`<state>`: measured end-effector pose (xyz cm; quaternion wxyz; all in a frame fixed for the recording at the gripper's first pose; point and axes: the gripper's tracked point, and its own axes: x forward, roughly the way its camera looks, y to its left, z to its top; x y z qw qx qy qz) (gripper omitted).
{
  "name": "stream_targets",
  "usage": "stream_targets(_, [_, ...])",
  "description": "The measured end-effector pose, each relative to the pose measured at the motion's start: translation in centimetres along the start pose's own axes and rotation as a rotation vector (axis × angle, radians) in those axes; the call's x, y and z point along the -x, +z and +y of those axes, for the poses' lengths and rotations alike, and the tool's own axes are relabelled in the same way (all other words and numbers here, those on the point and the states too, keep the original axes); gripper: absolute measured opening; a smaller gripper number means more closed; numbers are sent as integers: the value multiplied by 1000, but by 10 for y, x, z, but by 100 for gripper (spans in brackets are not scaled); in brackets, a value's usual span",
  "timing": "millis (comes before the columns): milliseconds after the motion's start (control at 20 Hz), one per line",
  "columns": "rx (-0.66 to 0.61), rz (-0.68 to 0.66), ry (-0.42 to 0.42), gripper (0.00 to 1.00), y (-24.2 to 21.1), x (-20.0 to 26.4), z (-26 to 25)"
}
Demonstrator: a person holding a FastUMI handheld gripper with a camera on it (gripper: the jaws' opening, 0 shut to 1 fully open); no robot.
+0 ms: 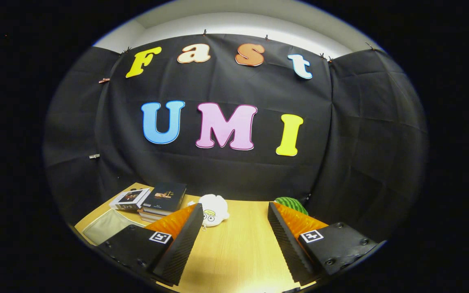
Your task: Open the storage box then place both shoes into the box .Put the left shoe in first, then the right shoe, with the right side of both shoes facing outward in a uniform manner.
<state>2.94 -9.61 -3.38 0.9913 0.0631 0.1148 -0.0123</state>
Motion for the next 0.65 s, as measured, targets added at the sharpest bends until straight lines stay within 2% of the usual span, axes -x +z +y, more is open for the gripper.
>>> stream_targets(650, [8,3,-18,98,-6,-4,-15])
